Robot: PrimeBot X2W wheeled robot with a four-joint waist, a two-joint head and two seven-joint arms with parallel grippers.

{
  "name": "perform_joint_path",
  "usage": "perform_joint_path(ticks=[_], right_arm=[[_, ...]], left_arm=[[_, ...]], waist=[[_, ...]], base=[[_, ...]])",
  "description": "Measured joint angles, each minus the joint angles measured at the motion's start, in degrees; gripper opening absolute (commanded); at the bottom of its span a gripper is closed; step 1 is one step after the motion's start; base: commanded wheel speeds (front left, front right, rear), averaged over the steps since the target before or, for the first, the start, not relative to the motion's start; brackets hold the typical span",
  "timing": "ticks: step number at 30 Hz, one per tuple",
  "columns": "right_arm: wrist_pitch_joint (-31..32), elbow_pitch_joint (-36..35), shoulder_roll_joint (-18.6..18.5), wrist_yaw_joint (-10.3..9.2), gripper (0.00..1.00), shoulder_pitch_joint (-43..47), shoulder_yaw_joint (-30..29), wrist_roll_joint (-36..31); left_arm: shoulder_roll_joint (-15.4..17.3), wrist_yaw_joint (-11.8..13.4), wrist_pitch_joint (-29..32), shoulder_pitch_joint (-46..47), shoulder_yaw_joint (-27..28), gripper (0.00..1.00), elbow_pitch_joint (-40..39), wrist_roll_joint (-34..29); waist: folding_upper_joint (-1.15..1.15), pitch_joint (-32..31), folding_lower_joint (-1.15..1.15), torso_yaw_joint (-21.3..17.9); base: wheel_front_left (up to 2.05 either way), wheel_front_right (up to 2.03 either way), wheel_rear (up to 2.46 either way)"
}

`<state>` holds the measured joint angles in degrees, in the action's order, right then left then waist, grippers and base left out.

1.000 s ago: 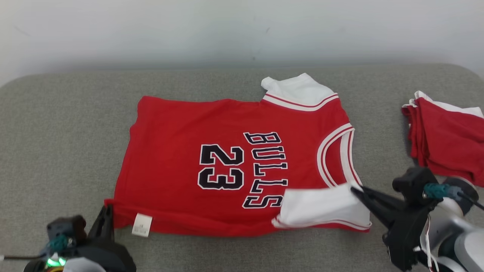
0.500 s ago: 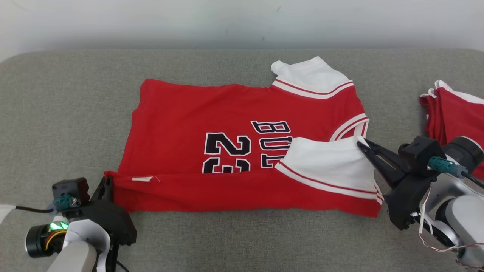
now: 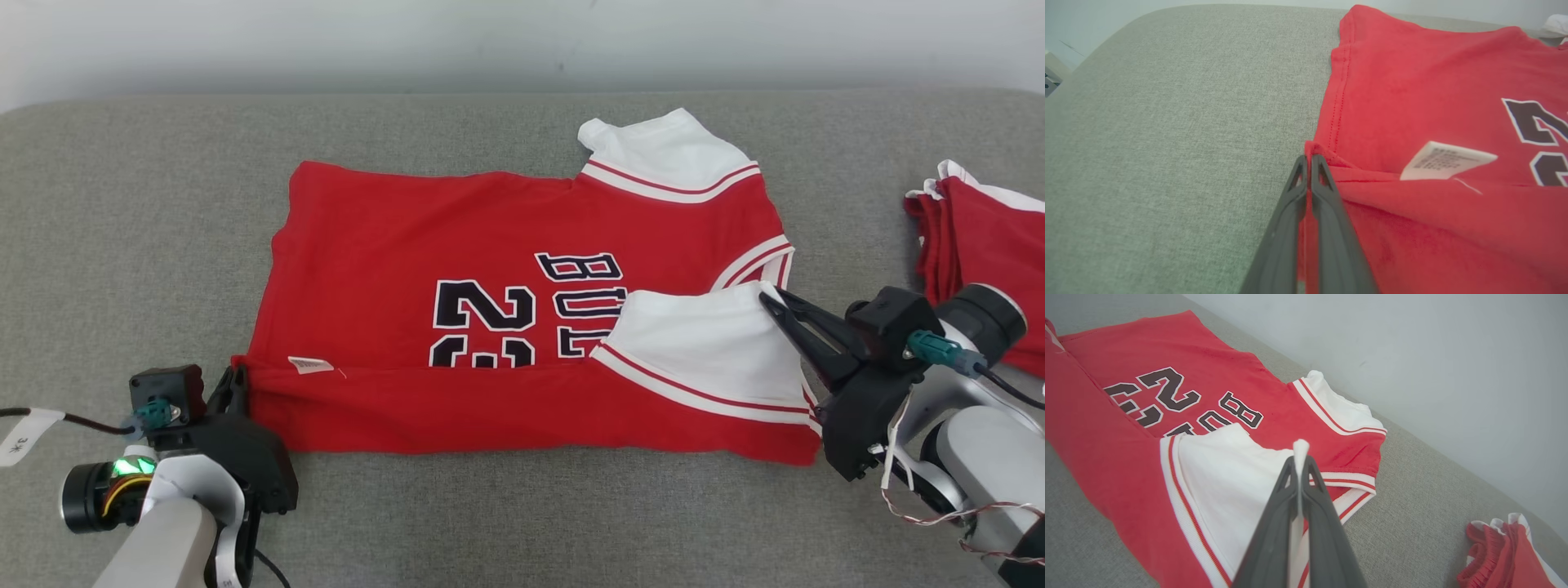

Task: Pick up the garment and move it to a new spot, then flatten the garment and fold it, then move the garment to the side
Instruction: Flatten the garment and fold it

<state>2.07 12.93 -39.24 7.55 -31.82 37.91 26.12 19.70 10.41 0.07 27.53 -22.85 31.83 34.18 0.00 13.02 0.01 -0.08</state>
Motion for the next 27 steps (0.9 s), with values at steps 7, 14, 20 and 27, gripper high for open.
perform_joint_path(ticks=[7,14,20,27], right_arm=[[-2.0,3.5,1.0,0.0,0.0,-2.5,2.5,0.0],[-4.2,7.6,2.9,0.0,0.0,-6.1,3.6,-0.6],[-5.3,11.9,4.1,0.0,0.0,-6.9,4.2,-1.7],[-7.7,13.9,5.0,0.0,0.0,-7.0,0.6,-4.4]], left_arm=[[-0.6,-0.4,-0.3,1.1,-0.9,0.0,2.2,-0.3],[-1.0,-0.3,-1.1,1.9,-1.1,0.0,3.1,-0.3],[-1.5,0.2,-2.0,2.2,-1.1,0.0,3.9,-0.3],[-1.5,0.2,-2.5,3.1,-1.1,0.0,4.6,-0.1]], waist=[[0.0,0.0,-0.01,0.5],[0.0,0.1,-0.01,1.0],[0.0,-0.3,-0.01,1.9],[0.0,-0.6,-0.01,2.0]], base=[[0.0,0.0,0.0],[0.0,0.0,0.0],[0.0,0.0,0.0],[0.0,0.0,0.0]])
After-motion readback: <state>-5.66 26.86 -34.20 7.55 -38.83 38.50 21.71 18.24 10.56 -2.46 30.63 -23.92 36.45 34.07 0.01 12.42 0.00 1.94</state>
